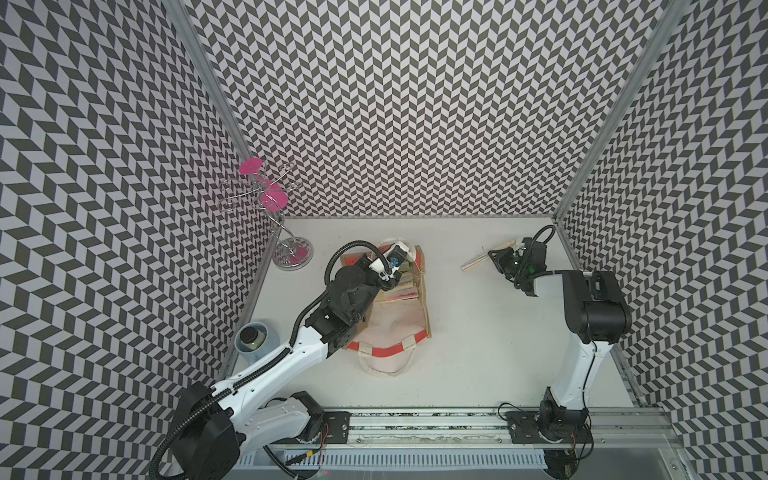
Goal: Take out the folding fans from the tote bags
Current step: Place the folding fan at the center of the board.
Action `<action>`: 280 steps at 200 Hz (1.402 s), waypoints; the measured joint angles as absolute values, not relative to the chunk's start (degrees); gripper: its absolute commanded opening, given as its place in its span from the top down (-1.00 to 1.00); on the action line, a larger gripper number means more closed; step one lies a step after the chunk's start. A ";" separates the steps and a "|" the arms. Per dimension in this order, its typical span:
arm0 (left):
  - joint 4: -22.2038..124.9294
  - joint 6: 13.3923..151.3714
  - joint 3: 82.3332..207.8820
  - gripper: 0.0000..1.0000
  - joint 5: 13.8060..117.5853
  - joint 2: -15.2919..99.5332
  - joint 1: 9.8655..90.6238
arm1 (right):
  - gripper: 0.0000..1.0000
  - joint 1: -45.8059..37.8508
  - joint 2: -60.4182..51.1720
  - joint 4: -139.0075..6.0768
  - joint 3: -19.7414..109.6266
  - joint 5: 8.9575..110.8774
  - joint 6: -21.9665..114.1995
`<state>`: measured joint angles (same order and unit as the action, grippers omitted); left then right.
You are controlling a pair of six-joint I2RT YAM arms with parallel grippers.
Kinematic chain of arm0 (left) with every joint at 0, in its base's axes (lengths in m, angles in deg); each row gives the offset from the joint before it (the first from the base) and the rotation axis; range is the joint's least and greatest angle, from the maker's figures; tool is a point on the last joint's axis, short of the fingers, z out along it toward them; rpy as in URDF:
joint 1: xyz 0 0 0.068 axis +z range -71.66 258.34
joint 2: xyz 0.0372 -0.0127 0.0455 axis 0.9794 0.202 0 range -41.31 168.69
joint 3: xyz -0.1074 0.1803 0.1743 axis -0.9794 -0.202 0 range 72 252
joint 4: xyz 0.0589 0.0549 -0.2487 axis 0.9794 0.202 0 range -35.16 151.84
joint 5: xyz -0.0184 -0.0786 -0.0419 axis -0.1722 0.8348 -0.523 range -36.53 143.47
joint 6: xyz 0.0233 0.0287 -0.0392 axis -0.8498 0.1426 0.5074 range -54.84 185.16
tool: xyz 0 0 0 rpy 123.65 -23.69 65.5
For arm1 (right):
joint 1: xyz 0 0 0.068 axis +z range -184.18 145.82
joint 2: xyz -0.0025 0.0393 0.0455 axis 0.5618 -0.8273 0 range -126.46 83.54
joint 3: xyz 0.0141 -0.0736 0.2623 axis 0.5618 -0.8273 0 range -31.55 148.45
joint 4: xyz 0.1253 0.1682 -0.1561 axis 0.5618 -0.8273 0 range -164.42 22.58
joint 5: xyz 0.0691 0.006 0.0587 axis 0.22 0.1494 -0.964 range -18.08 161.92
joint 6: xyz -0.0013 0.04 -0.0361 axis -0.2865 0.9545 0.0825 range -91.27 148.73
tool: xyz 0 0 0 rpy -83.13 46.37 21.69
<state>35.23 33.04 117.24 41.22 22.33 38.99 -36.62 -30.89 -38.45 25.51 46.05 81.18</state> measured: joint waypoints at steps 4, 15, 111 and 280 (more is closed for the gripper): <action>35.23 33.09 117.24 1.00 41.24 22.33 38.99 | 0.30 -36.64 -30.89 -38.64 25.51 46.42 81.37; 35.23 33.17 117.24 1.00 41.28 22.33 38.99 | 0.21 -36.75 -30.89 -38.79 25.42 47.03 81.42; 35.23 34.09 117.24 1.00 41.59 22.33 38.99 | -0.05 -38.43 -14.19 -43.84 10.67 48.56 78.42; 40.26 39.75 127.33 1.00 30.96 31.01 38.77 | 0.05 24.19 30.35 -68.61 9.58 79.49 58.66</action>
<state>40.26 39.75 127.33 30.96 31.01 38.77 24.19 30.35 -68.61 9.58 79.49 58.66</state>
